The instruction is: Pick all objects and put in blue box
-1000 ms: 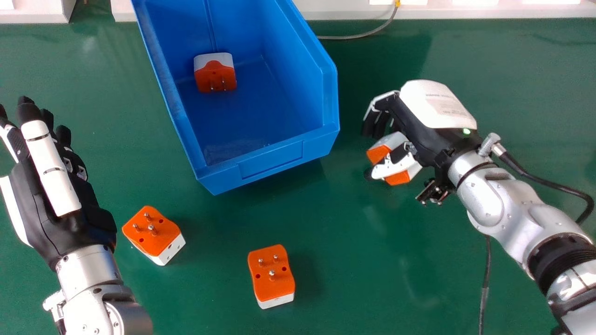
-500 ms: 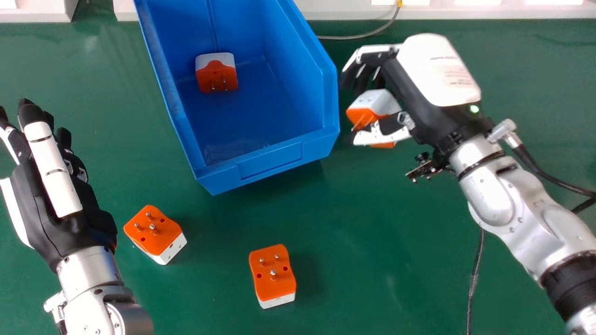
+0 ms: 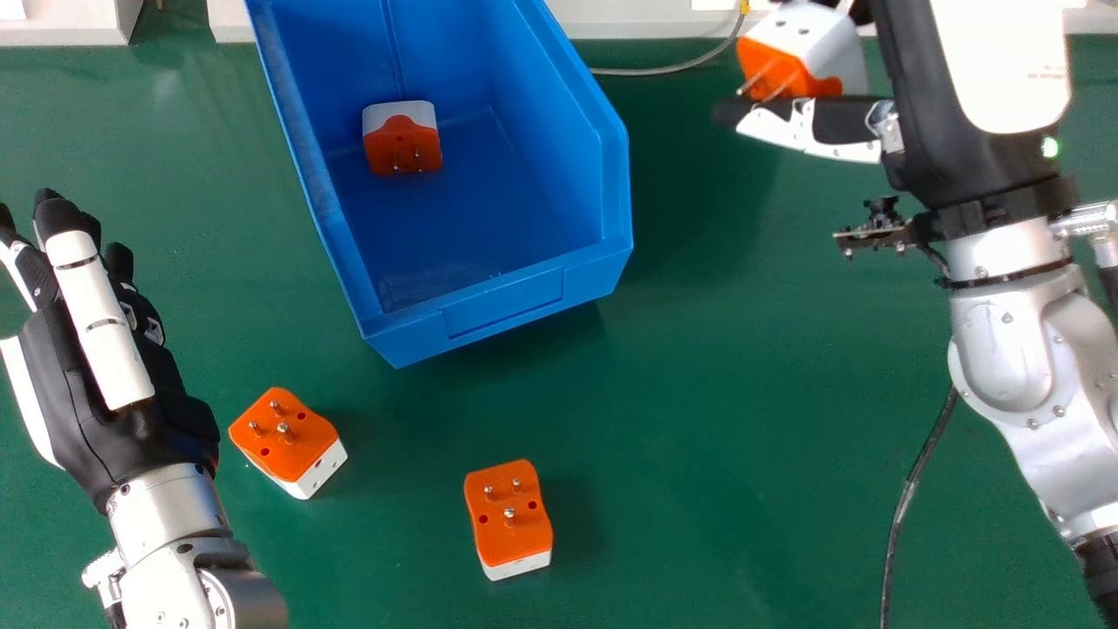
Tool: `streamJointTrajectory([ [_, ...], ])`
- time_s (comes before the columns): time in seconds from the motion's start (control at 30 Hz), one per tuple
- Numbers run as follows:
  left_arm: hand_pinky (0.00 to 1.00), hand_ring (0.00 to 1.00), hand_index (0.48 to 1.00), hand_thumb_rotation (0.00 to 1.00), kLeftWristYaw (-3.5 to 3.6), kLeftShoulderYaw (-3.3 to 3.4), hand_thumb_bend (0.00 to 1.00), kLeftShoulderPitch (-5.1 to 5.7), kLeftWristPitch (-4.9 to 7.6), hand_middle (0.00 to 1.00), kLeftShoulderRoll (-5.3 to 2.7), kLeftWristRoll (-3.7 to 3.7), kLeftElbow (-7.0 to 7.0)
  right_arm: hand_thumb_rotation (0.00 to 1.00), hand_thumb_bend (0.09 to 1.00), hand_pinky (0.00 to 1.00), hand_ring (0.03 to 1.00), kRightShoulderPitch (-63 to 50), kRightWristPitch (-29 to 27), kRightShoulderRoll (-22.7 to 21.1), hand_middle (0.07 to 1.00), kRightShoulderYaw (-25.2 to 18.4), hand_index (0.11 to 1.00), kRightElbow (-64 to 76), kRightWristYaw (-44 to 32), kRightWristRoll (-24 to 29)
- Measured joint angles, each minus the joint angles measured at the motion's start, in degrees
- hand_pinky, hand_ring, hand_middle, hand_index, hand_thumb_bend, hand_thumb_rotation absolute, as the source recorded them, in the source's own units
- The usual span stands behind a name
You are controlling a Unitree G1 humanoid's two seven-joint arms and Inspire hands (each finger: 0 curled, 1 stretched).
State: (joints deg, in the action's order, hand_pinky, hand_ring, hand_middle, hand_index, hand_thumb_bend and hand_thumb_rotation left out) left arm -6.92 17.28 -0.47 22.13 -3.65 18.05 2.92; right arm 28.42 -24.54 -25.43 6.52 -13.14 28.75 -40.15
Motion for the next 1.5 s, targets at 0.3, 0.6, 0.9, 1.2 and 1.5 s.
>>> streamJointTrajectory([
  [0.3, 1.0, 1.0, 1.0, 0.82, 0.19, -0.12, 0.5, -0.67, -0.02, 1.0, -0.04, 0.06, 0.28, 0.0, 0.496, 0.31, 0.41, 7.5, -3.7, 5.4, 0.511, 5.7, 0.506, -0.4, 3.9, -7.2],
  [0.6, 1.0, 1.0, 1.0, 0.82, -0.11, -0.11, 0.5, -0.94, 0.07, 1.0, -0.05, 0.01, 0.27, 0.0, 0.499, 0.33, 0.44, 16.7, -8.9, 10.7, 0.498, 13.6, 0.484, -17.6, 5.7, -9.3],
  [0.9, 1.0, 1.0, 1.0, 0.84, -0.98, -0.29, 0.5, -1.16, 0.2, 1.0, -0.04, -0.16, -0.17, 0.0, 0.499, 0.35, 0.405, 29.8, -5.6, 18.7, 0.492, 20.7, 0.491, -52.6, 9.3, -10.6],
  [1.2, 1.0, 1.0, 1.0, 0.83, -0.98, -0.44, 0.5, -1.19, 0.86, 1.0, -0.03, -0.68, -0.17, 0.0, 0.498, 0.35, 0.444, 32.4, -3.5, 19.4, 0.521, 23.8, 0.489, -58.8, 9.8, -10.3],
  [1.5, 1.0, 1.0, 1.0, 0.83, -0.82, -0.63, 0.5, -1.22, 0.93, 1.0, -0.02, -0.65, -0.17, 0.07, 0.853, 0.77, 0.923, 33.0, 1.0, 18.8, 0.94, 27.7, 0.894, -56.0, 4.1, -11.8],
])
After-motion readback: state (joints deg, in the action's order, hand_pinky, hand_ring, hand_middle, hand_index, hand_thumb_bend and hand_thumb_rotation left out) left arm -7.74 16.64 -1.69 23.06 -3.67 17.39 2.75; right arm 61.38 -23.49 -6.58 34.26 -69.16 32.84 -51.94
